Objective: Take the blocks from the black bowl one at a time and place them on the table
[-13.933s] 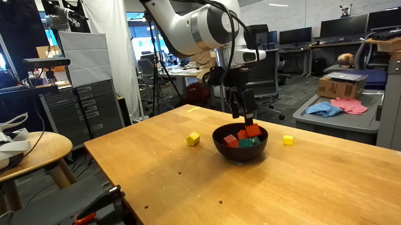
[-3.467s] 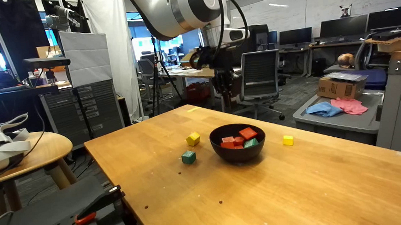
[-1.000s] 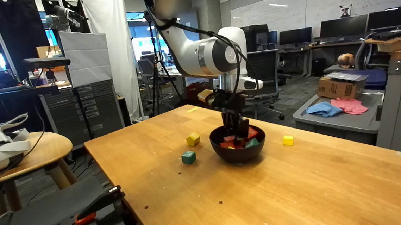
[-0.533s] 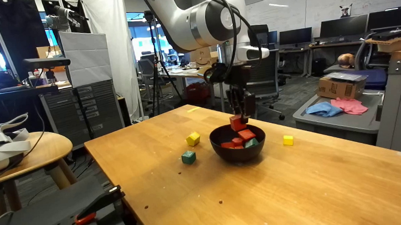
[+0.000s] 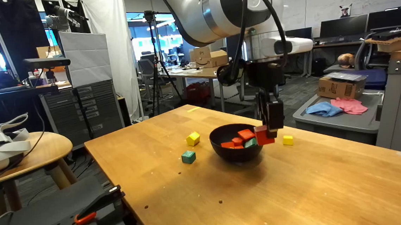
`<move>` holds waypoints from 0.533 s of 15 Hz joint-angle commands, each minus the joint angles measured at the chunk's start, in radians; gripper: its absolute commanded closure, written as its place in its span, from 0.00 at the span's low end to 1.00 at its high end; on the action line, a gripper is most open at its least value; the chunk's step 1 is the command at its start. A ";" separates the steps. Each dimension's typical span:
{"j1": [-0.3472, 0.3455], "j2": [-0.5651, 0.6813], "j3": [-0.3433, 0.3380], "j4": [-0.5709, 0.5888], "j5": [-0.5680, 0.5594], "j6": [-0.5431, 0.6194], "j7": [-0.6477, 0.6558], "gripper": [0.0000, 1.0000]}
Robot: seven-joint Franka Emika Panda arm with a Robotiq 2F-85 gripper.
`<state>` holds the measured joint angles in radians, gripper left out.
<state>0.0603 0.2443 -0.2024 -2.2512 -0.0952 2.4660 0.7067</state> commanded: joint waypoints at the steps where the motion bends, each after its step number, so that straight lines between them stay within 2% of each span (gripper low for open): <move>1: -0.041 0.050 -0.005 0.002 0.022 0.020 0.087 0.85; 6: -0.063 0.149 0.003 0.032 0.091 0.031 0.144 0.83; 7: -0.066 0.164 0.006 0.035 0.109 0.036 0.139 0.78; 8: -0.067 0.175 0.008 0.035 0.123 0.037 0.136 0.49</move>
<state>0.0074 0.3777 -0.2082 -2.2437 -0.0176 2.4855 0.8320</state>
